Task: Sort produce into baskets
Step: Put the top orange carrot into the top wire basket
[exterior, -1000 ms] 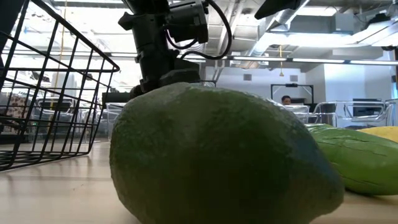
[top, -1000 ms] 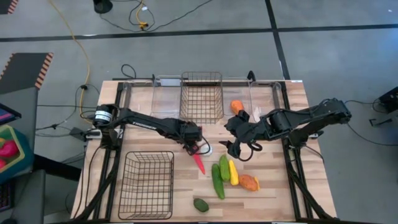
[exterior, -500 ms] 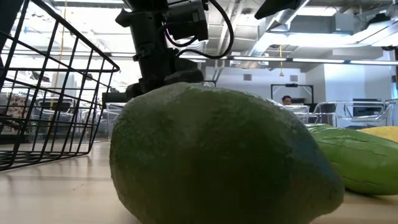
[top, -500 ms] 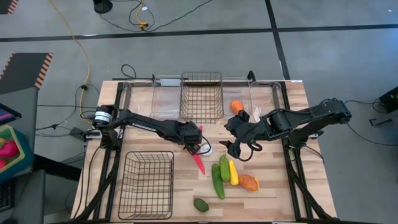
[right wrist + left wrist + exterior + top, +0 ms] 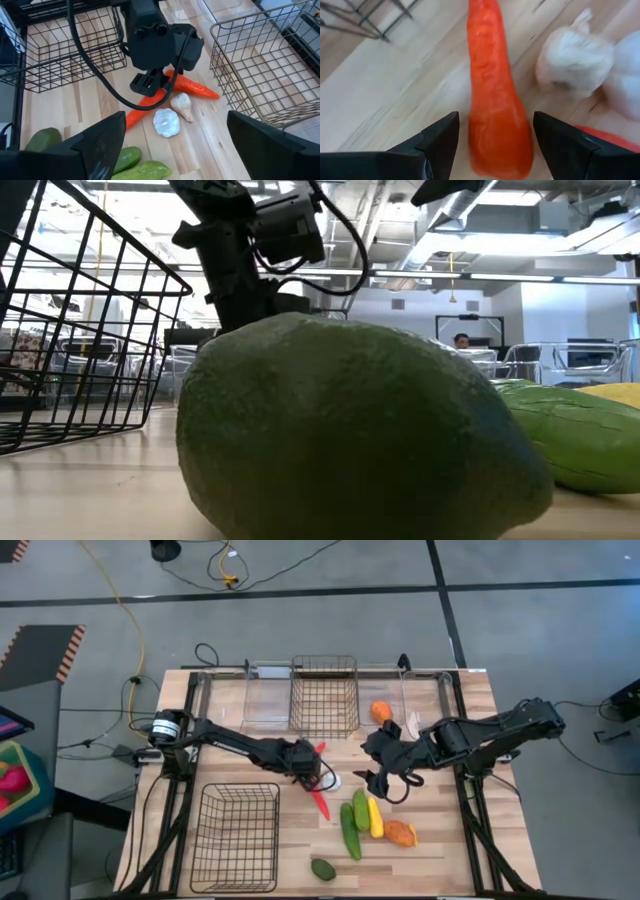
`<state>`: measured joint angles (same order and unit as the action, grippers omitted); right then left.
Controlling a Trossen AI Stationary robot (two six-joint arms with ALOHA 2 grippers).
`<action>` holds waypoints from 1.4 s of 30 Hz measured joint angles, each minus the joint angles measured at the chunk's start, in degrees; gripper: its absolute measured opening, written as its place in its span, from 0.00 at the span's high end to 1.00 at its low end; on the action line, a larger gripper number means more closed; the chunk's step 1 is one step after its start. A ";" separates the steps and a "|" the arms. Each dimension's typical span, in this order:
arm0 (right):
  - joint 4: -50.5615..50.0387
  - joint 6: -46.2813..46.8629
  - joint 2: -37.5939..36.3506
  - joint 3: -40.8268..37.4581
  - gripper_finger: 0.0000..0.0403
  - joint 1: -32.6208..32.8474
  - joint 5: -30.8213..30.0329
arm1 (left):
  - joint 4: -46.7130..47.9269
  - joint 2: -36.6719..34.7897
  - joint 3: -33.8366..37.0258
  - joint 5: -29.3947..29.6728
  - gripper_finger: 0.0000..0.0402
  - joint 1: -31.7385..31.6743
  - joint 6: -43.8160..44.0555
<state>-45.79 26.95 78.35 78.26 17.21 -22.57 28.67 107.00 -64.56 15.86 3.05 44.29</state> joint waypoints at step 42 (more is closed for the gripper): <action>-15.44 7.62 -3.04 -0.02 0.07 1.01 -4.57 | -0.93 -24.16 0.82 -17.01 0.62 0.22 -0.37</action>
<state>-61.23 34.57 75.30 78.24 18.22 -27.14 27.74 82.84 -63.75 -1.15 3.27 43.92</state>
